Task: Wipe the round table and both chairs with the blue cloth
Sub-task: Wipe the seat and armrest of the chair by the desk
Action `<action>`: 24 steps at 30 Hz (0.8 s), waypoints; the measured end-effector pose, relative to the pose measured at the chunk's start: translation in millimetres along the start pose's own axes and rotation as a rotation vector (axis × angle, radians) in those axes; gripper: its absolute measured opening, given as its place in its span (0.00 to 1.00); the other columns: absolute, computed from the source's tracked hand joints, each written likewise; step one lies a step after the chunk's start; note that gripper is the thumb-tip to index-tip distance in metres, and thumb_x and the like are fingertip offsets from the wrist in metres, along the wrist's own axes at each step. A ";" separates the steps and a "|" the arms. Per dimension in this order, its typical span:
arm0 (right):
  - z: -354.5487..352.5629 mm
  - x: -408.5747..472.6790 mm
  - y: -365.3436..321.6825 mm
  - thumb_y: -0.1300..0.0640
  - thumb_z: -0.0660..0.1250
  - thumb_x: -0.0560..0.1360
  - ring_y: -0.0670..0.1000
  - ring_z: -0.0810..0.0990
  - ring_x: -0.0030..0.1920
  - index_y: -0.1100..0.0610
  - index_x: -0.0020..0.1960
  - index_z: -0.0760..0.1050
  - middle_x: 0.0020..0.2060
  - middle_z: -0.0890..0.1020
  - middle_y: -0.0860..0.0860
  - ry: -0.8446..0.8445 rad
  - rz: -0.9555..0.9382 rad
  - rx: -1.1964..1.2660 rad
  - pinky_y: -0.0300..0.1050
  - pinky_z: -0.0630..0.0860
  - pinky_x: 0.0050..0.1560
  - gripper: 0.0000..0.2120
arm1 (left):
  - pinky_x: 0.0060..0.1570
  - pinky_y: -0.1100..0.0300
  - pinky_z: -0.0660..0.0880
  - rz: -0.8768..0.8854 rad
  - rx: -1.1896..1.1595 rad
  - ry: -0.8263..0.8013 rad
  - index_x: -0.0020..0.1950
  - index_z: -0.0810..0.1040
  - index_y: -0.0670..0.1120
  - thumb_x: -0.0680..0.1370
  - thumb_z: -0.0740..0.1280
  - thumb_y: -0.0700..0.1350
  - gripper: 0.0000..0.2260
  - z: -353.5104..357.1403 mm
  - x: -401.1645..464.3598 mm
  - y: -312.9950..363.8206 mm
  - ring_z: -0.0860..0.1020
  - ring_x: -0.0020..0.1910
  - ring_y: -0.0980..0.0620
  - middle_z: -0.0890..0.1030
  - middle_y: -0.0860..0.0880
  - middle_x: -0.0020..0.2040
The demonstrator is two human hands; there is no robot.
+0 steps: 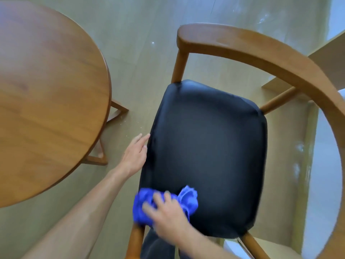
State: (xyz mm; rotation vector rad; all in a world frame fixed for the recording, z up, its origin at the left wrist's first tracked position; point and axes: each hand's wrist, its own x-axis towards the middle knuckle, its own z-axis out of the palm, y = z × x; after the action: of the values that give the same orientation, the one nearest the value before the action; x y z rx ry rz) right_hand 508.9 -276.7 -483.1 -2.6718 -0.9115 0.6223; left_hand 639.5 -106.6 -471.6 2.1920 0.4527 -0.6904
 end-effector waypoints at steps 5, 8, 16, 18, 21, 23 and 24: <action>-17.4 5.8 45.5 0.57 0.65 0.64 0.53 0.70 0.35 0.47 0.48 0.71 0.42 0.74 0.51 0.020 -0.438 -0.205 0.43 0.65 0.29 0.14 | 0.73 0.57 0.54 -0.002 0.066 -0.006 0.76 0.62 0.52 0.84 0.52 0.44 0.20 -2.5 -3.2 0.2 0.56 0.77 0.52 0.58 0.51 0.78; -64.8 64.6 115.7 0.59 0.68 0.62 0.55 0.71 0.36 0.48 0.51 0.74 0.45 0.76 0.54 0.207 -0.158 -0.321 0.45 0.64 0.29 0.19 | 0.74 0.55 0.53 -0.001 0.107 0.012 0.76 0.62 0.52 0.84 0.52 0.45 0.20 0.1 -4.7 0.9 0.55 0.77 0.51 0.57 0.50 0.78; -26.3 24.0 72.5 0.62 0.67 0.57 0.56 0.69 0.36 0.51 0.52 0.73 0.45 0.73 0.56 0.232 0.162 -0.114 0.48 0.67 0.32 0.23 | 0.74 0.48 0.55 -0.022 0.309 0.032 0.78 0.59 0.52 0.83 0.52 0.50 0.21 1.8 -20.0 2.4 0.53 0.77 0.48 0.54 0.49 0.79; -5.1 -33.9 53.2 0.59 0.69 0.55 0.54 0.70 0.35 0.48 0.51 0.72 0.45 0.75 0.52 0.037 -0.119 -0.130 0.44 0.67 0.31 0.25 | 0.73 0.47 0.57 -0.023 0.334 0.031 0.78 0.58 0.52 0.83 0.52 0.50 0.22 -4.4 -29.5 7.9 0.53 0.77 0.48 0.54 0.49 0.79; -17.9 -78.3 88.3 0.55 0.73 0.49 0.50 0.73 0.34 0.43 0.47 0.70 0.42 0.75 0.47 -0.197 -0.270 -0.291 0.42 0.70 0.30 0.27 | 0.72 0.46 0.59 -0.022 0.352 0.039 0.78 0.58 0.53 0.83 0.53 0.51 0.22 -19.8 -48.3 22.3 0.53 0.77 0.49 0.54 0.50 0.79; -40.5 -89.5 115.5 0.56 0.74 0.44 0.51 0.74 0.33 0.44 0.44 0.68 0.40 0.75 0.47 -0.242 -0.086 -0.262 0.44 0.71 0.28 0.31 | 0.72 0.46 0.60 -0.018 0.345 0.070 0.77 0.59 0.52 0.83 0.54 0.50 0.22 -31.9 -62.3 37.8 0.54 0.77 0.49 0.56 0.50 0.78; -58.0 -94.8 129.1 0.57 0.75 0.43 0.52 0.74 0.33 0.45 0.45 0.66 0.41 0.76 0.48 -0.212 0.061 -0.197 0.46 0.71 0.27 0.33 | 0.72 0.47 0.61 -0.014 0.333 0.086 0.77 0.60 0.51 0.83 0.54 0.50 0.21 -36.8 -70.8 47.7 0.56 0.77 0.49 0.58 0.49 0.78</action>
State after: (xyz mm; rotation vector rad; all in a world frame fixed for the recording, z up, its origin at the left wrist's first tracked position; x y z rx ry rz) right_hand 535.7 -441.6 -449.4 -2.8579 -0.9959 0.8868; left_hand 620.5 -115.4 -381.0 2.5411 0.4206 -0.7233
